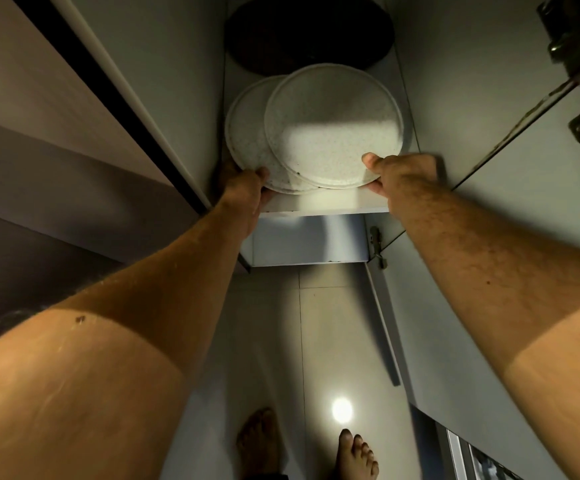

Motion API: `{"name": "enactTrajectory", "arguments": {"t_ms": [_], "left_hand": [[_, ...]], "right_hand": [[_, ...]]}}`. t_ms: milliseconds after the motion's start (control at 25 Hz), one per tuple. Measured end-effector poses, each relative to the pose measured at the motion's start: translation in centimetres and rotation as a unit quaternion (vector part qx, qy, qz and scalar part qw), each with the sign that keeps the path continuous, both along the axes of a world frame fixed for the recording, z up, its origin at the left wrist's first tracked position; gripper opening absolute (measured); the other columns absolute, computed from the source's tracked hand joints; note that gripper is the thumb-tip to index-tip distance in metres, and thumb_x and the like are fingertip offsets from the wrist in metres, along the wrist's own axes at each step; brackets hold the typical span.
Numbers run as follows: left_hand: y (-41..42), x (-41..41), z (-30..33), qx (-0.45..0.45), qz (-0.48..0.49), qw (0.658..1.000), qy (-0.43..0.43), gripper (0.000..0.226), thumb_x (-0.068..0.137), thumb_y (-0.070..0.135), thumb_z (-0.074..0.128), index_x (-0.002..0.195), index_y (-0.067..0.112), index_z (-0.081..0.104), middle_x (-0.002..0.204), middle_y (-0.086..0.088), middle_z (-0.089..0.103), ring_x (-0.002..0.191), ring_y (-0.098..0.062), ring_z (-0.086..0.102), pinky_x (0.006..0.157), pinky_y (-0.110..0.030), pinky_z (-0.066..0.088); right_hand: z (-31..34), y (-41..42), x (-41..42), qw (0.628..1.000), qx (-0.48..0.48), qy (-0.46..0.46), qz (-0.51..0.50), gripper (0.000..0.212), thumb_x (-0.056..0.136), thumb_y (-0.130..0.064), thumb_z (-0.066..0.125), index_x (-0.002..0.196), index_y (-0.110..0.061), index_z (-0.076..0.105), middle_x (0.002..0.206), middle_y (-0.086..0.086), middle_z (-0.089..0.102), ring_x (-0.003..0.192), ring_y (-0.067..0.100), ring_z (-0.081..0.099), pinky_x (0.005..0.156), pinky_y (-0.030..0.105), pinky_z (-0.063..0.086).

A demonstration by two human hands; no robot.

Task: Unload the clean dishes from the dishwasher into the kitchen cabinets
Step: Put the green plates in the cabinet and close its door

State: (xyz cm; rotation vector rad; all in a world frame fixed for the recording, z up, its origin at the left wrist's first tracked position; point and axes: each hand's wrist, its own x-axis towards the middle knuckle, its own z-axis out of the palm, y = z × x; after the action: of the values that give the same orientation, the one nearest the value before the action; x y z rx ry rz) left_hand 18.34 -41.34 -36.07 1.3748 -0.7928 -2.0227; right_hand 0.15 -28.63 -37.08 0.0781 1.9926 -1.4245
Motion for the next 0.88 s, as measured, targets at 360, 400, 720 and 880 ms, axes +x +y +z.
{"name": "enactTrajectory", "arguments": {"t_ms": [360,400,720,880], "left_hand": [[0.0,-0.1,0.5,0.010,-0.014,1.000,0.004,0.064,0.095,0.005,0.057,0.148,0.032,0.034,0.107,-0.011,0.067,0.075,-0.022,0.074,0.070,-0.038,0.062],[0.0,-0.1,0.4,0.003,-0.016,1.000,0.008,0.063,0.096,0.005,0.056,0.148,0.031,0.034,0.109,-0.011,0.068,0.075,-0.020,0.075,0.073,-0.037,0.062],[0.1,-0.4,0.1,0.032,0.013,0.999,-0.007,0.058,0.093,0.001,0.057,0.139,0.035,0.044,0.111,-0.006,0.069,0.085,-0.023,0.074,0.072,-0.036,0.061],[-0.5,-0.6,0.2,0.005,0.010,1.000,-0.010,0.063,0.094,-0.006,0.052,0.143,0.033,0.043,0.117,-0.010,0.063,0.069,-0.020,0.074,0.068,-0.036,0.062]], "right_hand": [[1.5,0.9,0.9,0.996,0.006,-0.047,-0.072,0.039,0.078,-0.025,0.084,0.100,0.001,0.065,0.083,0.007,0.075,0.066,0.014,0.074,0.067,0.025,0.061],[1.5,1.0,1.1,0.996,0.008,-0.042,-0.076,0.039,0.077,-0.026,0.085,0.096,0.002,0.066,0.082,0.009,0.075,0.065,0.016,0.074,0.062,0.025,0.061],[1.8,0.9,1.4,0.994,0.000,-0.066,-0.082,0.041,0.076,-0.027,0.085,0.092,0.006,0.066,0.080,0.012,0.073,0.061,0.017,0.073,0.059,0.028,0.061],[1.4,1.0,1.3,0.997,0.009,-0.049,-0.067,0.044,0.078,-0.028,0.084,0.096,0.009,0.068,0.073,0.010,0.069,0.054,0.016,0.071,0.050,0.025,0.058]]}}
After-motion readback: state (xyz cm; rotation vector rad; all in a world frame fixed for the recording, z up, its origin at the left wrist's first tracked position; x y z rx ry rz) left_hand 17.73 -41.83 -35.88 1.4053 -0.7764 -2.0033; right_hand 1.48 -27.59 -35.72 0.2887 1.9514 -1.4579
